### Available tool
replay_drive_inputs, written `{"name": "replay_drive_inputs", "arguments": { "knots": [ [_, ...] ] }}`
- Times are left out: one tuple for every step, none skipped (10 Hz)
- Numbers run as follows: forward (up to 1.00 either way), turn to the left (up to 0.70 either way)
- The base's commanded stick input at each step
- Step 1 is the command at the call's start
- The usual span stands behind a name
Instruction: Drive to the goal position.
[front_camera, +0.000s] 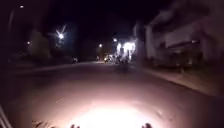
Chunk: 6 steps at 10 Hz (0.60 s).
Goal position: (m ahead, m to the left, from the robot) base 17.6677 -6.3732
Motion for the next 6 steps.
{"name": "replay_drive_inputs", "arguments": {
  "knots": [
    [0.6,0.0],
    [0.6,0.0],
    [0.6,0.0],
    [0.6,0.0],
    [0.6,0.0],
    [0.6,0.0]
  ]
}}
